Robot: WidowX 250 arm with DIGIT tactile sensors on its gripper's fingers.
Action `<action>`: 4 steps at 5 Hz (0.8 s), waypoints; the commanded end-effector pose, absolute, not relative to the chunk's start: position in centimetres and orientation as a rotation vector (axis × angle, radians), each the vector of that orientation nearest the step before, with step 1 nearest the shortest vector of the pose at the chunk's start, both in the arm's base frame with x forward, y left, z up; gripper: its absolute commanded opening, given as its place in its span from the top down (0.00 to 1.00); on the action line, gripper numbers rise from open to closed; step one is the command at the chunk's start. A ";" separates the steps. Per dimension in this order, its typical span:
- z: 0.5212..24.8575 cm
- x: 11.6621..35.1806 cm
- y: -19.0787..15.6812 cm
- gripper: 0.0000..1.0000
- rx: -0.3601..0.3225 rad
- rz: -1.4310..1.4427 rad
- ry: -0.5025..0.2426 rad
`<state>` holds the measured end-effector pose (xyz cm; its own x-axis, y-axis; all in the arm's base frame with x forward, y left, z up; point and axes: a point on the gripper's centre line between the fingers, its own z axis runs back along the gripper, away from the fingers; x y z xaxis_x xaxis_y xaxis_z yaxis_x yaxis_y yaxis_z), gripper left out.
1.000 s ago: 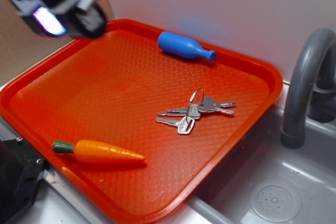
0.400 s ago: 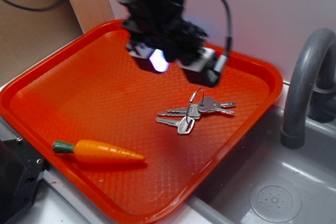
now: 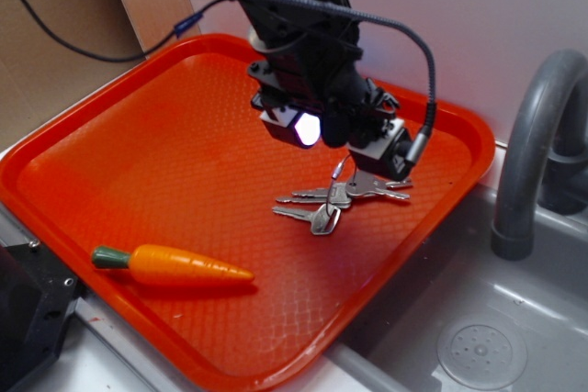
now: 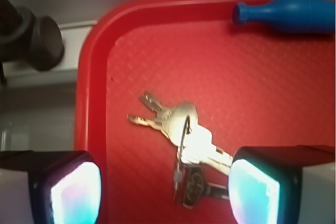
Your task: Grab the silver keys.
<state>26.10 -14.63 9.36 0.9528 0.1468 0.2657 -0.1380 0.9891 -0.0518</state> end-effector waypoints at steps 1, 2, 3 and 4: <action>7.9 27.4 -14.7 0.00 -0.035 0.129 -0.259; 5.7 26.9 -16.1 1.00 -0.013 0.052 -0.217; 6.2 26.4 -15.7 1.00 -0.031 0.058 -0.214; 7.2 27.1 -15.3 1.00 -0.049 0.080 -0.220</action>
<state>25.65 -15.19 4.78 0.9869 0.0632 0.1482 -0.0627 0.9980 -0.0082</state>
